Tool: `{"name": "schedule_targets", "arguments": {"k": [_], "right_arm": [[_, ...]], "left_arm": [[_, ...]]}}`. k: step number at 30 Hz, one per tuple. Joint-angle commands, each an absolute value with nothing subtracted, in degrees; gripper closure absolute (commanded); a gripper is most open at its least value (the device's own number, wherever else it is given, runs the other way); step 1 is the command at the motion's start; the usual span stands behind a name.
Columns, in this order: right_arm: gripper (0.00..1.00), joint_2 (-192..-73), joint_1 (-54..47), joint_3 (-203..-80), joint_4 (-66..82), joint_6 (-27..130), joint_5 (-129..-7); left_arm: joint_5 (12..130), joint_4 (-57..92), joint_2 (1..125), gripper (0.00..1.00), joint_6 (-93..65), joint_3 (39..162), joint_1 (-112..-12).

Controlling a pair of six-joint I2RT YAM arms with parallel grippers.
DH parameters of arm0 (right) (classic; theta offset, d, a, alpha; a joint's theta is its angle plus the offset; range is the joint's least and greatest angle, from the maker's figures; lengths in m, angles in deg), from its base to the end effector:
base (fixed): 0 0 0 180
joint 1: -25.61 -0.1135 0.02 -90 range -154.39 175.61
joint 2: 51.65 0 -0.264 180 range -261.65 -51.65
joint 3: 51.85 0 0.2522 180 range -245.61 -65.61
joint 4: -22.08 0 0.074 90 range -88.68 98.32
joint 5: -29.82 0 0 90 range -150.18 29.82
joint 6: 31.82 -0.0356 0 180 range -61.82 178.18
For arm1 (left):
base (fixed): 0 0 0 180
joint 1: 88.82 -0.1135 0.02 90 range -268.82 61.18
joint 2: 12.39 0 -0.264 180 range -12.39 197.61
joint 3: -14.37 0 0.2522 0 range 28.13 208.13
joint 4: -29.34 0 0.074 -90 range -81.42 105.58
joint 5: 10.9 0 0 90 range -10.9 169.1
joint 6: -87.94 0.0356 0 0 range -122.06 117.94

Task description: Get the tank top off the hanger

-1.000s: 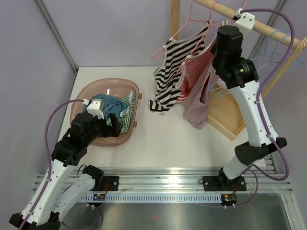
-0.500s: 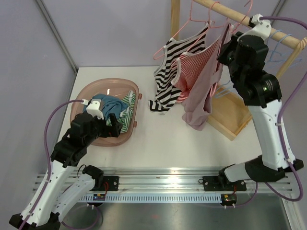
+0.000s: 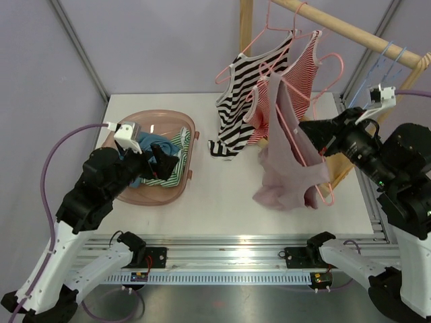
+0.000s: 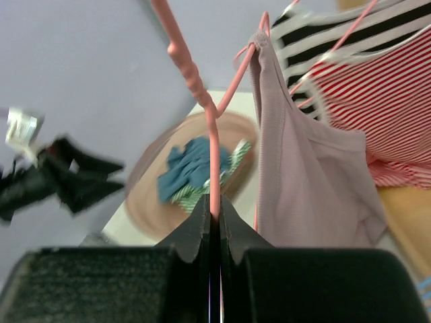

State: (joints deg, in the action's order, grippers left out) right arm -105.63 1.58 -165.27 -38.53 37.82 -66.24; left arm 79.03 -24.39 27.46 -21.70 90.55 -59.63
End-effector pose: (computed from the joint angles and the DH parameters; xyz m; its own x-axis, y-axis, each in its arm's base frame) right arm 0.0920 0.0451 0.5420 -0.1919 0.2932 -0.9366 -0.4635 0.8141 0.3499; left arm 0.1092 -0.0610 0.3993 -0.4101 -0.1559 -0.8986 0.3725 0.8707 -0.3211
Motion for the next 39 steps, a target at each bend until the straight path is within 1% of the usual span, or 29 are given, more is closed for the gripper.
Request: {"name": "schedule_targets", "arguments": {"k": [1,2,4,6,7,8,9,10,11,14,15,18,21,24,27,28,29,31,32,35,37,38,39], "right_arm": [[1.00,-101.9,1.0,-160.6,-37.2,36.7,-84.3],[1.00,-100.9,1.1,-159.3,-35.8,35.7,-87.7],[1.00,-98.4,1.1,-156.7,-34.7,34.8,-90.6],[1.00,-97.5,1.1,-155.8,-33.8,33.8,-94.2],[1.00,-97.4,1.1,-155.4,-33.7,33.7,-95.1],[1.00,-97.7,1.0,-155.4,-34.5,33.7,-96.5],[1.00,-98.0,1.1,-155.7,-35.0,33.7,-96.9],[1.00,-98.3,1.1,-155.8,-35.9,34.0,-97.3],[1.00,-98.5,1.1,-155.8,-36.1,34.2,-97.4],[1.00,-97.8,1.0,-155.1,-35.4,34.2,-97.9],[1.00,-97.6,1.1,-154.6,-35.0,34.1,-98.2],[1.00,-97.4,1.1,-154.3,-34.6,34.0,-98.8],[1.00,-97.6,1.0,-153.8,-34.7,34.5,-98.4],[1.00,-97.3,1.1,-153.2,-34.3,34.5,-98.4],[1.00,-96.6,1.1,-152.6,-33.2,34.1,-98.7],[1.00,-96.5,1.1,-152.4,-33.2,34.1,-98.7],[1.00,-96.5,1.1,-152.4,-33.1,33.9,-98.8],[1.00,-96.1,1.1,-152.0,-33.0,34.0,-98.8],[1.00,-95.9,1.1,-151.8,-32.9,34.0,-98.7],[1.00,-95.3,1.1,-151.7,-33.1,34.4,-98.2],[1.00,-95.2,1.1,-151.7,-33.3,34.6,-97.9],[1.00,-95.2,1.1,-151.7,-33.4,34.8,-97.6],[1.00,-95.2,1.1,-151.7,-33.6,35.2,-97.4]], "left_arm": [[80.4,-17.2,30.2,0.01,-22.2,98.8,-55.0],[82.4,-16.8,31.0,0.01,-21.7,100.4,-51.9],[85.2,-15.6,34.0,0.01,-20.8,104.1,-48.2],[90.9,-14.5,36.6,0.01,-18.6,105.9,-41.4],[93.1,-13.2,37.4,0.01,-16.8,107.6,-36.1],[97.9,-12.4,38.5,0.01,-15.6,108.3,-33.6],[100.3,-11.7,39.5,0.01,-14.4,109.2,-31.0],[105.1,-10.5,42.1,0.01,-12.0,110.6,-26.6],[107.2,-10.3,43.5,0.01,-10.9,111.6,-24.9],[111.5,-10.2,48.7,0.01,-8.5,114.7,-20.9],[111.5,-10.0,49.8,0.03,-8.2,115.1,-20.6],[110.0,-8.4,51.9,0.06,-8.1,114.9,-19.8],[107.7,-6.2,52.6,0.07,-8.6,113.9,-19.7],[106.2,-4.0,53.1,0.10,-9.4,112.8,-19.7],[106.8,-2.6,54.0,0.19,-9.8,112.3,-19.7],[106.8,-2.4,54.2,0.20,-9.8,112.3,-19.6],[106.9,-2.4,54.6,0.27,-9.8,112.4,-19.7],[107.5,-2.6,55.5,0.35,-9.7,112.9,-19.7],[108.0,-2.5,55.8,0.44,-9.6,113.0,-19.7],[108.7,-2.6,56.4,0.53,-9.4,113.0,-19.7],[109.4,-2.6,56.5,0.62,-9.3,113.0,-19.7],[109.9,-2.7,56.4,0.71,-9.4,113.1,-19.7],[110.5,-3.1,56.4,0.77,-9.4,113.1,-19.7]]}}
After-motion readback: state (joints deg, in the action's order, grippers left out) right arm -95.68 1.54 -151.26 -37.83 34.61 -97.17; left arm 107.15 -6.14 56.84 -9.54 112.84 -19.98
